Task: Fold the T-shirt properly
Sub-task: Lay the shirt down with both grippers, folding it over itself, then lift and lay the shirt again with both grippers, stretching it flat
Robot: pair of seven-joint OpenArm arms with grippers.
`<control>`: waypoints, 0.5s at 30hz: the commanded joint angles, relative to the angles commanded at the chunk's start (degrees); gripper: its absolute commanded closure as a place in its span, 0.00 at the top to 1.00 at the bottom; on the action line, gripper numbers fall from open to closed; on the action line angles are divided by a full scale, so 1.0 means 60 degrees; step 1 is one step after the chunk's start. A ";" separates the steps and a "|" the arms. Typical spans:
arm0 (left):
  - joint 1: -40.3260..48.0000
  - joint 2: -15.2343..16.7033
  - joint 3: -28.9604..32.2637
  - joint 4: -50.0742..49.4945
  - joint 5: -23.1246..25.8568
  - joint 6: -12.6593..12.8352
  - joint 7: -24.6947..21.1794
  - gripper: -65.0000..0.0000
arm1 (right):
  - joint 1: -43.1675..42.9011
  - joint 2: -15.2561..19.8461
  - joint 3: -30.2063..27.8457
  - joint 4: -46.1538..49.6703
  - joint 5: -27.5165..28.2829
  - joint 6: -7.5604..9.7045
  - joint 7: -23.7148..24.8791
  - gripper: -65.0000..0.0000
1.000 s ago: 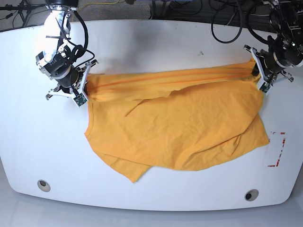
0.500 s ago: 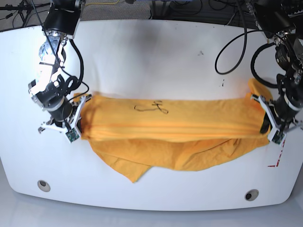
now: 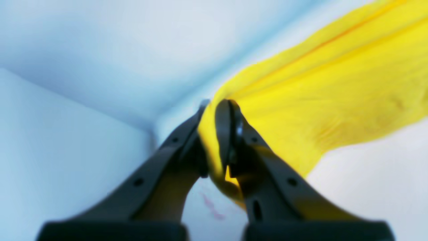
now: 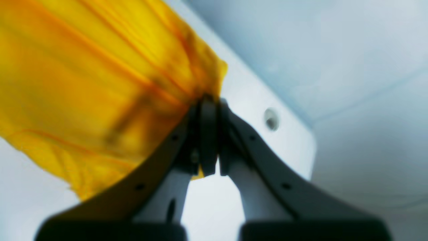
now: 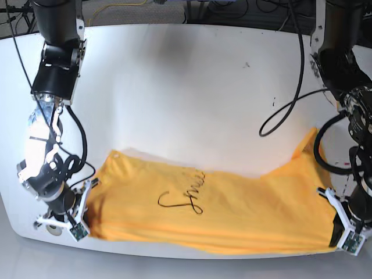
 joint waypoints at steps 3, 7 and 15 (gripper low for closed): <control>-0.0821 0.0015 0.0220 -0.0190 0.0322 0.0000 0.0015 0.00 | 0.0908 0.0088 -0.0337 -0.0308 0.0000 0.0000 -0.0132 0.00; -0.1832 0.0029 0.0469 -0.0410 0.0557 0.0000 0.0015 0.00 | 0.1861 0.0190 -0.0601 -0.0630 0.0000 0.0000 -0.0190 0.00; -0.3883 0.0029 0.0615 -0.1275 0.0586 0.0015 0.0015 0.00 | 0.3795 0.0205 -0.1407 -0.1070 0.0000 0.0000 -0.0190 0.00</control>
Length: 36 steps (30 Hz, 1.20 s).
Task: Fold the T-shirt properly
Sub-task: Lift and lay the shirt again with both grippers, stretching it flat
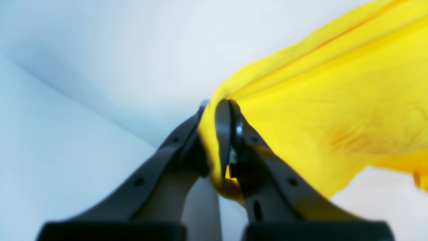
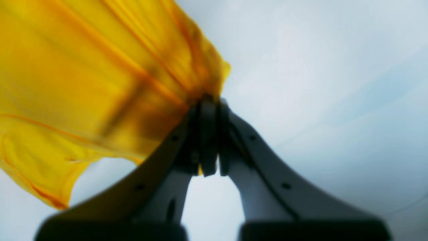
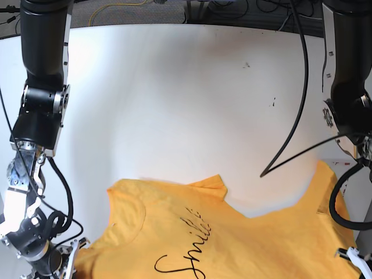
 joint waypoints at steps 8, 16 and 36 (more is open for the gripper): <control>-0.1978 0.0029 0.0073 -0.1172 -0.0029 0.0000 0.0000 0.00 | 0.1773 0.0015 -0.0703 -0.0396 -0.0015 0.0000 0.0000 0.00; -0.3634 0.0220 0.0440 -0.2432 -0.0015 0.0000 -0.0015 0.00 | 0.3722 0.0029 -0.1656 -0.1231 -0.0015 0.0117 0.0000 0.00; -0.3839 0.0366 0.0630 -0.3311 -0.0073 -0.0088 -0.0029 0.00 | 0.4795 0.0674 -0.3018 -0.1377 0.0044 0.0212 -0.0498 0.00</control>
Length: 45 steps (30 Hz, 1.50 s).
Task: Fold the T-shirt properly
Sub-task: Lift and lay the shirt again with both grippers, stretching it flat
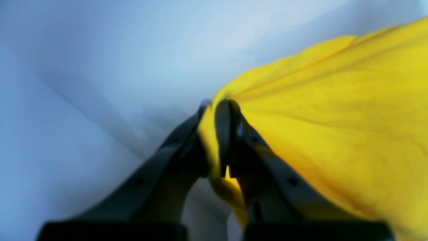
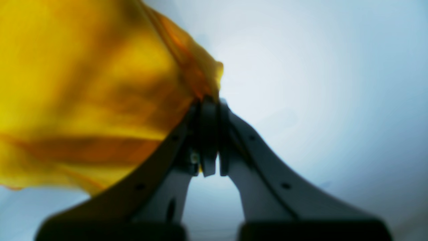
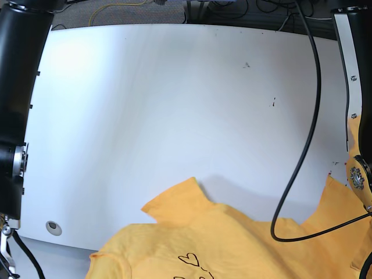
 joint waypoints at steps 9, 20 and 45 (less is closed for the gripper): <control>0.2476 -0.0015 0.0000 0.1656 0.0000 -0.0015 0.0293 0.00 | -0.2319 0.0513 0.1114 0.1978 -0.0059 0.0000 -0.0352 0.00; 0.6051 -0.0015 -0.0059 0.4044 0.0000 -0.0081 0.0864 0.00 | -0.6524 0.0527 0.2886 0.4161 -0.0073 0.0000 -0.0630 0.00; 1.4330 -0.0015 -0.1495 0.4952 -0.0015 -0.0081 0.1275 0.00 | -1.3836 -0.0762 0.5553 0.6051 -0.0073 0.0000 -0.0601 0.00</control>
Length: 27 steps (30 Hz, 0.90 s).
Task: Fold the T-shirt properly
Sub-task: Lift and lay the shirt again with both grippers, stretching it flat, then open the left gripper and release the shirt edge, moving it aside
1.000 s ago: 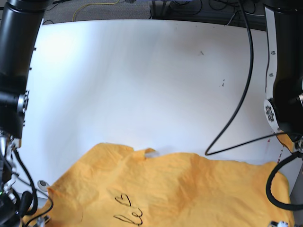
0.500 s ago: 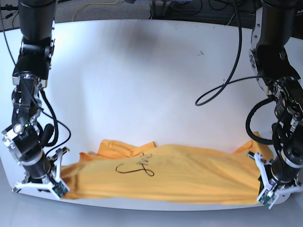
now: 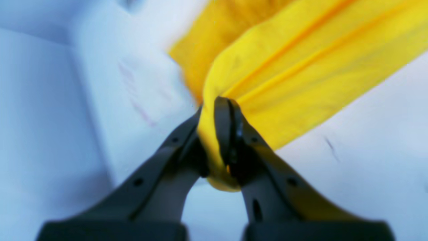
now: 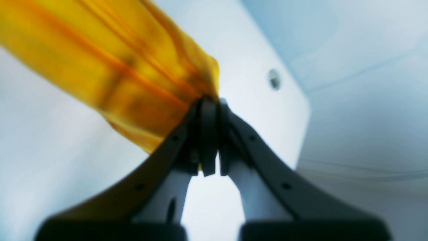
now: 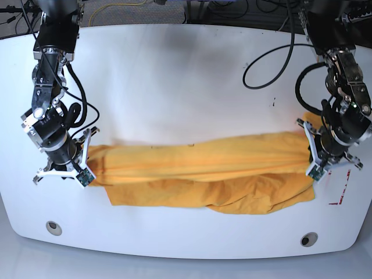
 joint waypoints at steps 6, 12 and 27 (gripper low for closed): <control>0.1641 0.0044 -0.0029 -0.0015 0.0015 0.0000 -0.0029 0.00 | -0.1260 -0.0073 0.0293 0.0000 0.0015 0.0000 0.0103 0.00; 0.2696 0.0044 -0.0088 -0.0015 0.0015 0.0000 -0.0029 0.00 | -0.2315 -0.0513 0.0527 0.0000 0.0015 0.0000 0.0190 0.00; 0.3736 -0.0308 -0.0469 -0.0073 0.0088 0.0000 -0.1436 0.00 | -0.3033 -0.0806 0.0659 -0.0029 0.0015 0.0000 0.0205 0.00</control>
